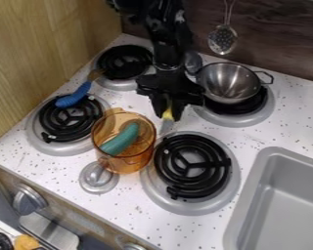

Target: Put the knife to jar

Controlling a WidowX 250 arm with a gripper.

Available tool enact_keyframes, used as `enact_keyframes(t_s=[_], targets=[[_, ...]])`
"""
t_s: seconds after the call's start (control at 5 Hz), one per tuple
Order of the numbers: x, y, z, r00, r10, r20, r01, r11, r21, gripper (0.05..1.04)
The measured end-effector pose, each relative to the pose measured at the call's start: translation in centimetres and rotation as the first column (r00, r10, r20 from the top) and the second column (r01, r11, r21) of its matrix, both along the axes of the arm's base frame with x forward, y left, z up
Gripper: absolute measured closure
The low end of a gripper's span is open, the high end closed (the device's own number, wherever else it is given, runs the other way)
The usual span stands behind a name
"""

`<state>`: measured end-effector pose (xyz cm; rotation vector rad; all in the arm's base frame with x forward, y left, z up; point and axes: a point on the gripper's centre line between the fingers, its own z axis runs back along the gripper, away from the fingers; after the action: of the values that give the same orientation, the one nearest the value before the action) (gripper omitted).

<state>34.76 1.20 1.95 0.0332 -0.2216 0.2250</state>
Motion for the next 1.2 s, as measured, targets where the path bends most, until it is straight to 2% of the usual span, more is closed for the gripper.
enact_keyframes(t_s=[0.2, 0.4, 0.6, 0.8, 1.0, 1.2], targets=[[0.4, -0.3, 0.9, 0.988, 0.15, -0.024, -0.151, 0.987, -0.047, 0.747], [0.1, 0.1, 0.9, 0.973, 0.229, -0.037, -0.23, 0.973, -0.028, 0.747], [-0.4, 0.5, 0.6, 0.937, 0.347, -0.031, -0.348, 0.937, -0.027, 0.747], [-0.6, 0.4, 1.8, 0.925, 0.379, -0.017, -0.38, 0.925, -0.019, 0.747], [-0.9, -0.8, 3.0, 0.937, 0.35, 0.0, -0.35, 0.936, 0.02, 0.747], [-0.8, -1.7, 4.5, 0.933, 0.356, 0.043, -0.357, 0.934, 0.019, 0.747]])
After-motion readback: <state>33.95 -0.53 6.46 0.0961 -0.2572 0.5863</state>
